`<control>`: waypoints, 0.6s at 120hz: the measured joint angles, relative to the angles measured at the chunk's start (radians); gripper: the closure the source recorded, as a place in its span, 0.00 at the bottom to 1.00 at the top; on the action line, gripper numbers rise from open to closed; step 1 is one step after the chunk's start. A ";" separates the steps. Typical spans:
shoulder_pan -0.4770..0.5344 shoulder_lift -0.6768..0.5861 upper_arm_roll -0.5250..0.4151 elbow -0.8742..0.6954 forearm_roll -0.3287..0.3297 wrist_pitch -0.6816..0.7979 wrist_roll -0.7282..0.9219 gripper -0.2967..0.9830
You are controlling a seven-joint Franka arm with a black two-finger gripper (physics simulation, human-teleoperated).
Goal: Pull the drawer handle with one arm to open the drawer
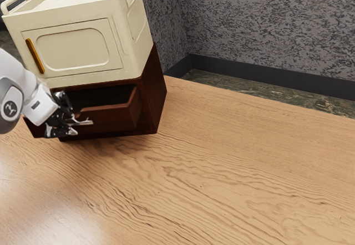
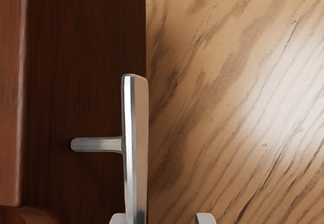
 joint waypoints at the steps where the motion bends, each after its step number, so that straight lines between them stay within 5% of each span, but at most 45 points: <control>1: 0.000 -0.002 0.000 -0.001 0.000 0.000 0.000 0.70; 72: 0.008 -0.115 -0.008 -0.097 0.007 -0.006 -0.015 0.72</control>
